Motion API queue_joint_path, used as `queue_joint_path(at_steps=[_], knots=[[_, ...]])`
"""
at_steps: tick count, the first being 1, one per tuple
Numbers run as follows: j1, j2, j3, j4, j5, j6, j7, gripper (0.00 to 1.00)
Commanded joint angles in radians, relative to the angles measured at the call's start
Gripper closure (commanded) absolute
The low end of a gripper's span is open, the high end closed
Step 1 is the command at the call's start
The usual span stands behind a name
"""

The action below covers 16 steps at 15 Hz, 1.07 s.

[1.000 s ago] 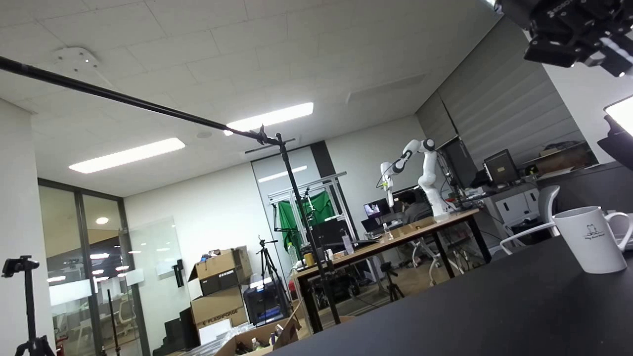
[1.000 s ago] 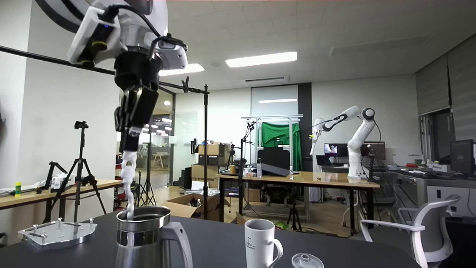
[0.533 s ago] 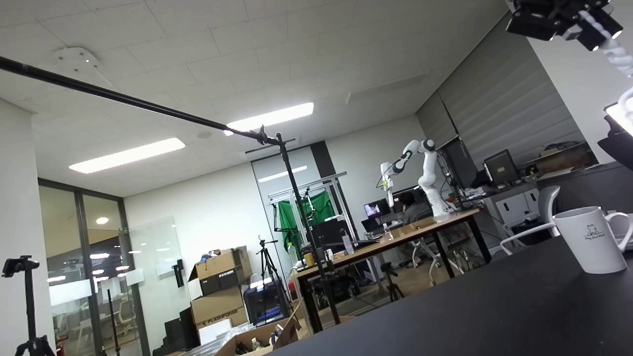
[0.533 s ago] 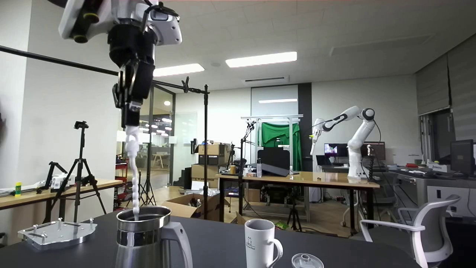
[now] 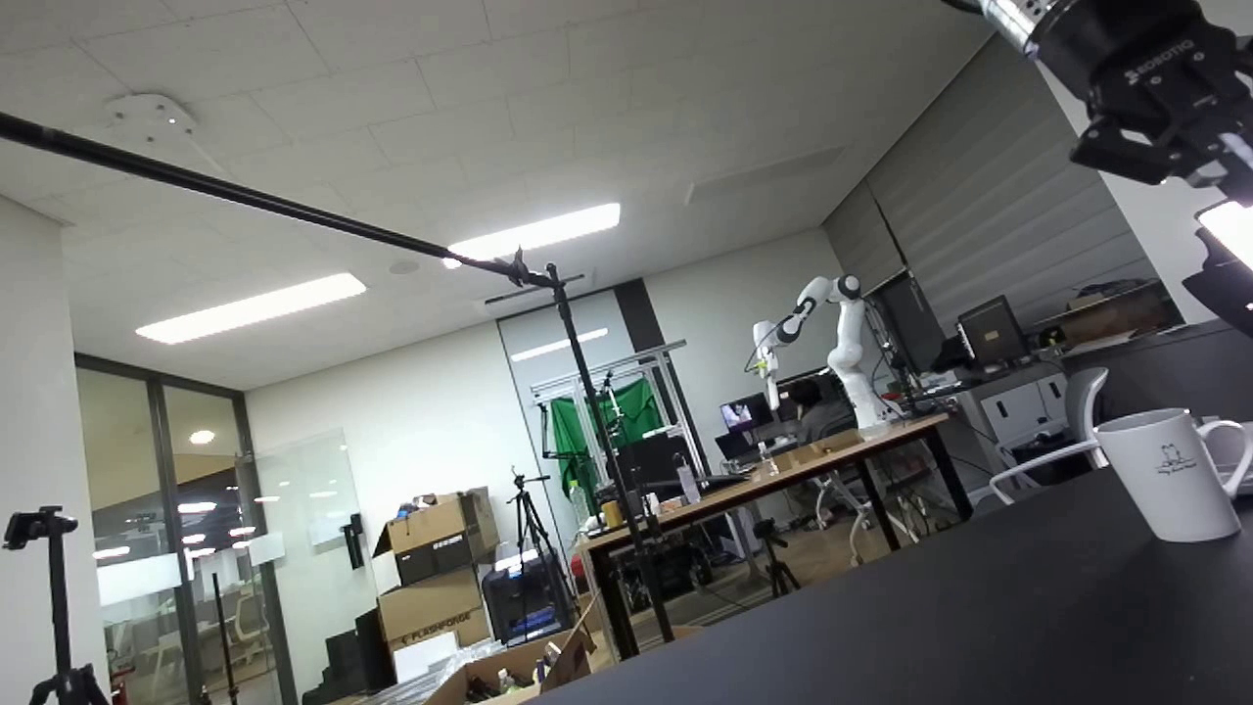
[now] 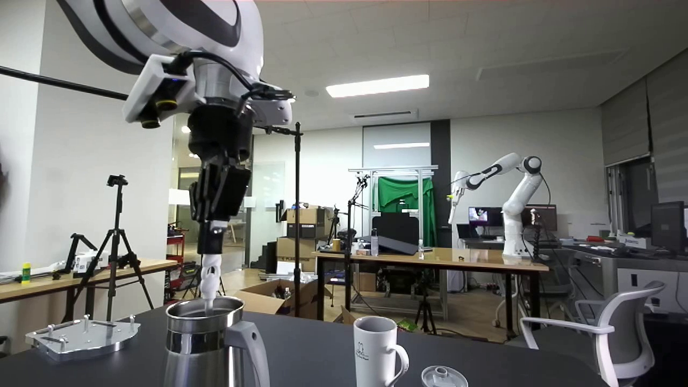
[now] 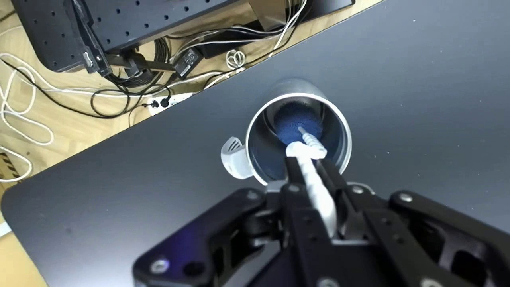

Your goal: Scrub the inside of the flask using the brush

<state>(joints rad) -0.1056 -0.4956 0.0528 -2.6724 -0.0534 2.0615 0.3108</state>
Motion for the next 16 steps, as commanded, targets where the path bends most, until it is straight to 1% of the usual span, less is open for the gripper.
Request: queue_joint_path(at_steps=[1, 4, 7, 11, 15, 16], knots=[[0.004, 0.001, 0.001, 0.043, 0.001, -0.075, 0.013, 0.96], [0.021, -0.056, 0.022, 0.079, -0.003, -0.193, 0.022, 0.96], [0.033, -0.114, 0.043, 0.115, -0.01, -0.287, 0.027, 0.96], [0.039, -0.18, 0.069, 0.167, -0.017, -0.366, 0.031, 0.96], [0.038, -0.224, 0.083, 0.205, -0.018, -0.409, 0.03, 0.96], [0.038, -0.226, 0.084, 0.211, -0.017, -0.421, 0.025, 0.59]])
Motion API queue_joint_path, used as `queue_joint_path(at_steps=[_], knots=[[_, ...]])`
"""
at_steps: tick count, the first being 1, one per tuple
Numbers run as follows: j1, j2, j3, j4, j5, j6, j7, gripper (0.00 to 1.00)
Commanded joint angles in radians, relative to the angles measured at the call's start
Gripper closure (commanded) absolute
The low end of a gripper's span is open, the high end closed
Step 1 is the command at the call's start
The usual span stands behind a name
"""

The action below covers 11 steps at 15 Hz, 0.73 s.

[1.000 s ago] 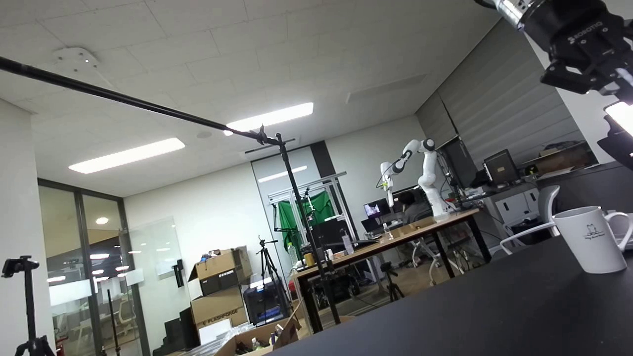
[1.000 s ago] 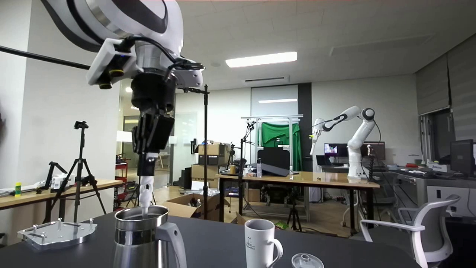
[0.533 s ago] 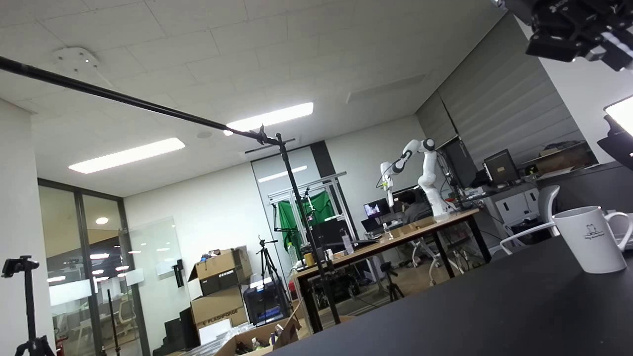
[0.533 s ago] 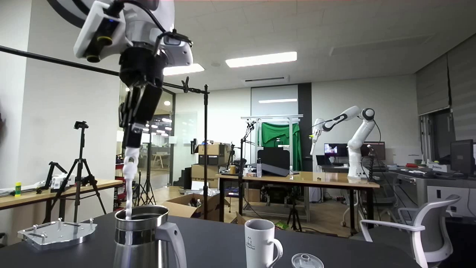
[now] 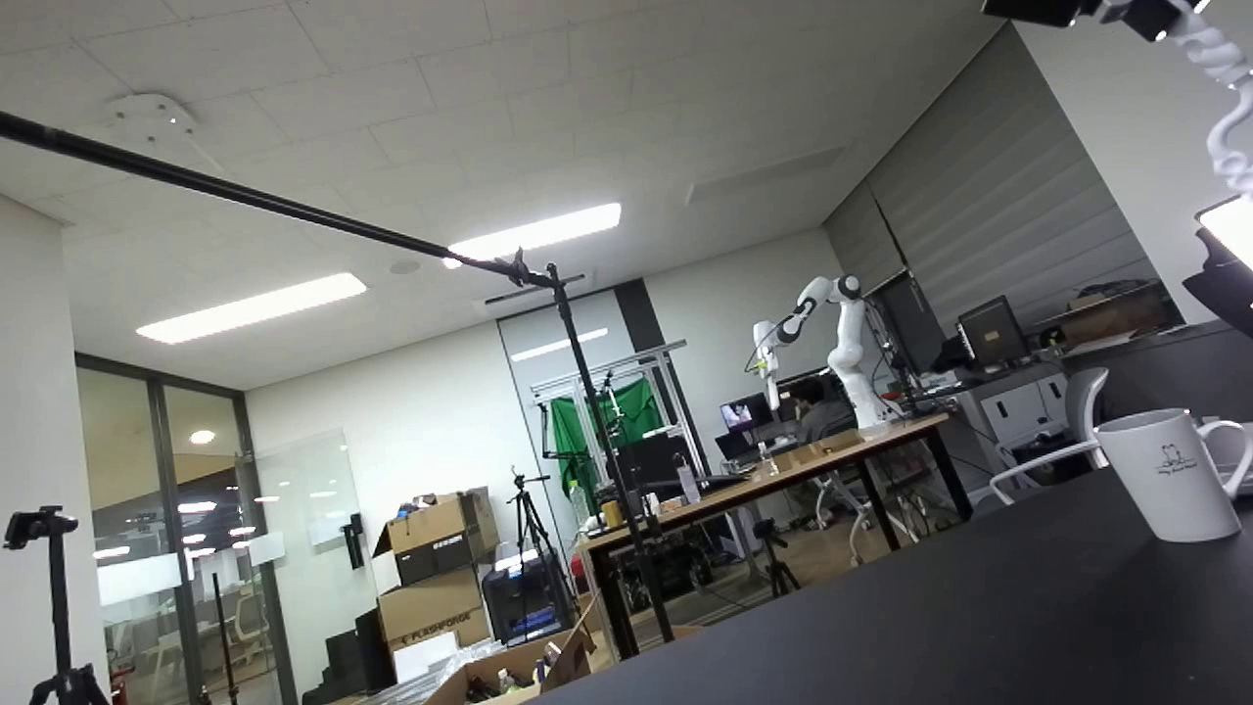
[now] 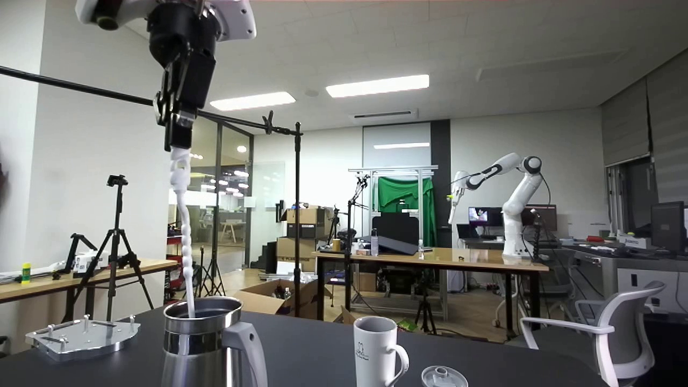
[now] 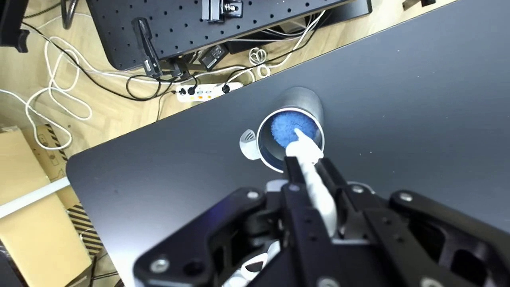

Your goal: Scrub the inside of the flask using the brush

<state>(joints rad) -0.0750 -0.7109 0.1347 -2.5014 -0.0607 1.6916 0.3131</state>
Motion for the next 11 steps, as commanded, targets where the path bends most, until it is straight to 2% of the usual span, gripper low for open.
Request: queue_joint_path(at_steps=[1, 6, 7, 9, 11], knots=[[0.005, -0.015, 0.005, 0.042, -0.008, -0.055, 0.028, 0.59], [0.015, 0.001, -0.026, 0.068, 0.027, -0.119, -0.016, 0.26], [0.011, -0.018, -0.01, 0.026, 0.004, -0.07, -0.002, 0.44], [0.011, -0.017, -0.016, 0.031, 0.014, -0.084, -0.012, 0.3], [0.011, -0.016, -0.019, 0.033, 0.016, -0.085, -0.015, 0.25]])
